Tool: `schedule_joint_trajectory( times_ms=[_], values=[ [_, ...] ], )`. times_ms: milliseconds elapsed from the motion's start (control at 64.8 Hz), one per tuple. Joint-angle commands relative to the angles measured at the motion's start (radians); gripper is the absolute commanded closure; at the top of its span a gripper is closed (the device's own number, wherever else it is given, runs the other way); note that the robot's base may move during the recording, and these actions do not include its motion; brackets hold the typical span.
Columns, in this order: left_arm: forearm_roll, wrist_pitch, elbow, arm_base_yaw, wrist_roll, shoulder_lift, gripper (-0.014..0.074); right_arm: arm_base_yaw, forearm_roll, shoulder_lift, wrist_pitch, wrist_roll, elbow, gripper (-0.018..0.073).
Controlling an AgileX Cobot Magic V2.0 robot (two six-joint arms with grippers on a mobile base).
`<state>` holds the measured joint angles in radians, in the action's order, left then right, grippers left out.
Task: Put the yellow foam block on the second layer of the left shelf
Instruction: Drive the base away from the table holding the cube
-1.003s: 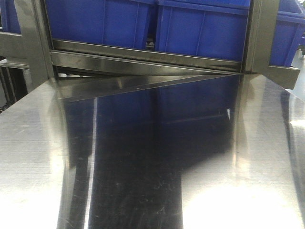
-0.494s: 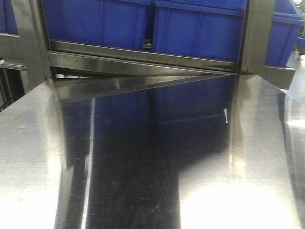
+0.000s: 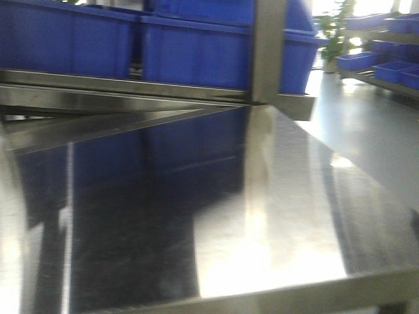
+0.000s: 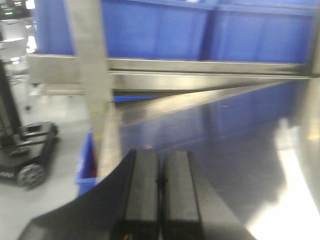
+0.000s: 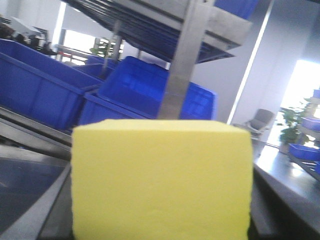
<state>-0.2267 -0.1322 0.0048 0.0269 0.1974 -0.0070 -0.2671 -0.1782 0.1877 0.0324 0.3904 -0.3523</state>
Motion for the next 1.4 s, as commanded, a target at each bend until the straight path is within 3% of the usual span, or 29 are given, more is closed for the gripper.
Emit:
schedule_joint_trajectory(
  times_ms=[0,1389],
  values=[
    [0.003,0.085,0.026,0.000,0.004,-0.014,0.0460,0.006,-0.005,0.011,-0.089,0.007,-0.028,0.0284],
    [0.003,0.085,0.026,0.000,0.004,-0.014,0.0460,0.006,-0.005,0.013,-0.089,0.007,-0.028,0.0284]
  ],
)
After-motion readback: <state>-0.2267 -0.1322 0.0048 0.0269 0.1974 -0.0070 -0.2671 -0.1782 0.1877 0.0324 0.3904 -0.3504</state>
